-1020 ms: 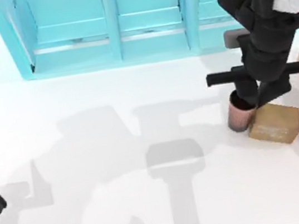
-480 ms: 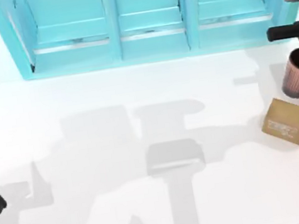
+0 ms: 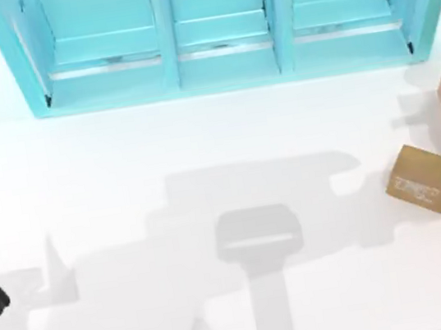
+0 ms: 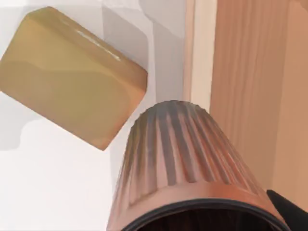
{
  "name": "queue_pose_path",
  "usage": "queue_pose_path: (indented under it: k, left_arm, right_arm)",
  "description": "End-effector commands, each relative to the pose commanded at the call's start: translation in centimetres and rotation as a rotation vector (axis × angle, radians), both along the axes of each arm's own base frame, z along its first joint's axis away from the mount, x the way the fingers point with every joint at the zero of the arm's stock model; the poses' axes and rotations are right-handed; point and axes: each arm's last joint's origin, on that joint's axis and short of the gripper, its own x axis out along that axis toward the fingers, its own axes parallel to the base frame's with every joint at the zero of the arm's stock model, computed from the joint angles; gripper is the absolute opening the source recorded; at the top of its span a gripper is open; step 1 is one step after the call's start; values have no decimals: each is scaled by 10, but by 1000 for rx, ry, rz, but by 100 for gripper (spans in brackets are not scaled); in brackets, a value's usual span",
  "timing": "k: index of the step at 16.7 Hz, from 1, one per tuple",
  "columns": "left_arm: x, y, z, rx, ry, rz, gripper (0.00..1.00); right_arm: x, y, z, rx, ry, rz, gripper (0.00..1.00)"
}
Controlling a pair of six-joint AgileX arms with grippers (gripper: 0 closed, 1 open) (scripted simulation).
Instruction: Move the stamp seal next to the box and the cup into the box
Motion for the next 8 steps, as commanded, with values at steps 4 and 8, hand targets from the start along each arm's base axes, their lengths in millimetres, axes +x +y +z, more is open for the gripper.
queue_pose_path:
  k: [4, 8]
  left_arm:
    - [0, 0, 0, 0, 0, 0, 100]
    - [0, 0, 0, 0, 0, 0, 100]
  right_arm:
    - [-44, -79, -1, -17, 7, 2, 0]
    - [-99, -126, -7, -29, 14, -2, 0]
